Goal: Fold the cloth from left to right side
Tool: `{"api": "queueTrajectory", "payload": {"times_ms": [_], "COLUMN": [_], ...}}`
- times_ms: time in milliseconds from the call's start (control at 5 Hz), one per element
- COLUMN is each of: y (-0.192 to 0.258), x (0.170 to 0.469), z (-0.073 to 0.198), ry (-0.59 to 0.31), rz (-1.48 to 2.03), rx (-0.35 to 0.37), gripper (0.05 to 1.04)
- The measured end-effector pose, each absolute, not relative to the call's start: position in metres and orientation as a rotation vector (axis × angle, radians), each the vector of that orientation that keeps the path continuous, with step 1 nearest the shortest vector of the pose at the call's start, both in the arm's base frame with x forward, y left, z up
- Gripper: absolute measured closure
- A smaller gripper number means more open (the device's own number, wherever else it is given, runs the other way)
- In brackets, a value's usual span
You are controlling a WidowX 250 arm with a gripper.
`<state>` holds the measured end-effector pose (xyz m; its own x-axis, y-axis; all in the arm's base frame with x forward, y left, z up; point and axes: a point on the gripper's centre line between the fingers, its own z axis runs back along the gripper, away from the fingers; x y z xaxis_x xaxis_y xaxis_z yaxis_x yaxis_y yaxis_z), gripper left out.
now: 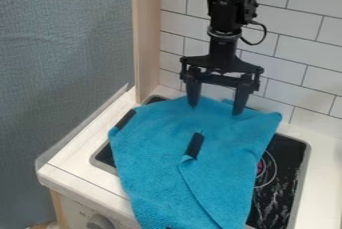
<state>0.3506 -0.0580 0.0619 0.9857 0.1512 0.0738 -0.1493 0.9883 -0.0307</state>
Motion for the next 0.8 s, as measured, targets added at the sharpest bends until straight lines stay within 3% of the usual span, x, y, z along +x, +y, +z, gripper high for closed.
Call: {"api": "queueTrajectory", "payload": {"times_ms": [400, 800], "y": [-0.038, 0.031], "x": [0.334, 0.328], "z": [0.044, 0.06], "ry": [-0.049, -0.127], "rz": [0.151, 0.291], "rx": [-0.024, -0.034], "gripper": [0.084, 0.083]}}
